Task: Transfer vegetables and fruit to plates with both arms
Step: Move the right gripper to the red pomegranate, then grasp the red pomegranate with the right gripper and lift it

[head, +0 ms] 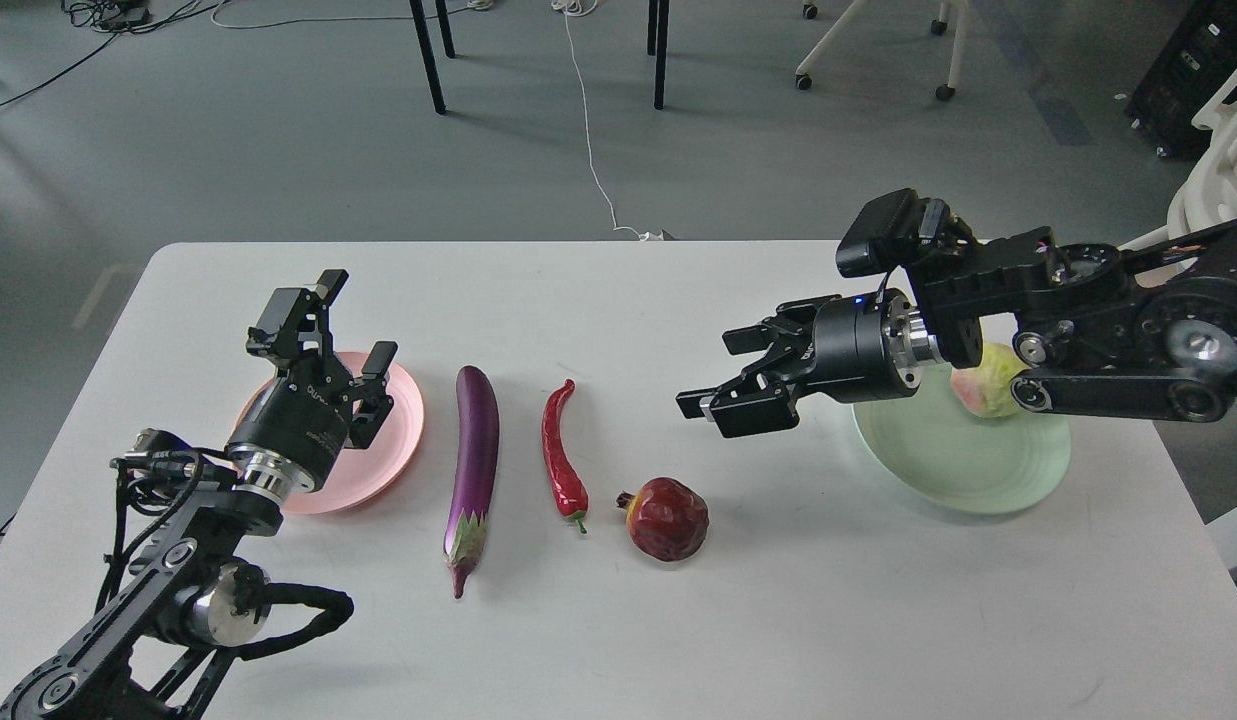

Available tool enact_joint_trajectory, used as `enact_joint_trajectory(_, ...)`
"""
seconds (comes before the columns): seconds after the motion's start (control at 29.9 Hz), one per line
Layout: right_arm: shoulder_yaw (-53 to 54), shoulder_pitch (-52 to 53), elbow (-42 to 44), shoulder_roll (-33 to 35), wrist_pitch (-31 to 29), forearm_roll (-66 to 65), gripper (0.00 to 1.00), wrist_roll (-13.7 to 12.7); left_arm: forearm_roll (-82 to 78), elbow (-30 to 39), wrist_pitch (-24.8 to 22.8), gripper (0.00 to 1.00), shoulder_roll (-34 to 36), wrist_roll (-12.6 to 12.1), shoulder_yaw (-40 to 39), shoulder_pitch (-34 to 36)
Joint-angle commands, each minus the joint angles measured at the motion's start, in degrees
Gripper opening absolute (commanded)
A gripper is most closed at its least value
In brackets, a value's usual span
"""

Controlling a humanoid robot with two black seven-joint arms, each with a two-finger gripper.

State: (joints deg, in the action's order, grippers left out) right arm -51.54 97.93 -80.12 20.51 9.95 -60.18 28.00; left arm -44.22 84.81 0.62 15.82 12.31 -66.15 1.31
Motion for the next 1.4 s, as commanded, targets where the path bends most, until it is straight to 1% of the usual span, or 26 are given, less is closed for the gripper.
enact_joint_trajectory(0.0, -1.9, -1.2, 0.2, -3.9, 0.2, 0.4, 0.97, 0.0, 0.0, 0.0, 0.0, 0.99, 0.0, 0.0, -0.1, 0.0)
enact_joint_trajectory(0.13, -2.2, -2.3, 0.8, -6.6, 0.2, 1.4, 0.97, 0.0, 0.0, 0.0, 0.0, 0.99, 0.0, 0.0, -0.1, 0.0)
enact_joint_trajectory(0.43, -3.8, -5.9, 6.9, -12.6, 0.5, 1.5, 0.97, 0.0, 0.0, 0.0, 0.1, 0.99, 0.1, 0.0, -0.3, 0.0)
enact_joint_trajectory(0.84, -5.1, -7.3, 10.6, -17.2, 0.5, 1.6, 0.97, 0.0, 0.0, 0.0, 0.1, 0.99, 0.1, 0.1, -0.9, 0.0)
enact_joint_trajectory(1.07, -5.3, -8.9, 12.9, -18.6, 0.5, 1.5, 0.97, 0.0, 0.0, 0.0, 0.1, 0.99, 0.3, 0.0, -1.6, 0.0)
enact_joint_trajectory(1.17, -6.6, -9.1, 12.9, -18.7, 0.6, 1.6, 0.95, 0.0, 0.0, 0.0, 0.0, 0.99, 0.3, 0.0, -1.6, 0.0)
enact_joint_trajectory(1.27, -8.0, -9.1, 12.9, -18.9, 0.7, 1.6, 0.9, 0.0, 0.0, 0.0, 0.1, 0.99, 0.3, 0.1, -1.6, 0.0)
enact_joint_trajectory(1.3, -8.0, -9.1, 12.9, -18.8, 0.7, 1.5, 0.86, 0.0, 0.0, 0.0, 0.0, 0.99, 0.3, 0.0, -1.6, 0.0)
enact_joint_trajectory(1.37, -8.1, -9.1, 12.8, -18.9, 0.7, 1.5, 0.71, 0.0, 0.0, 0.0, 0.0, 0.99, 0.3, 0.0, -1.6, 0.0)
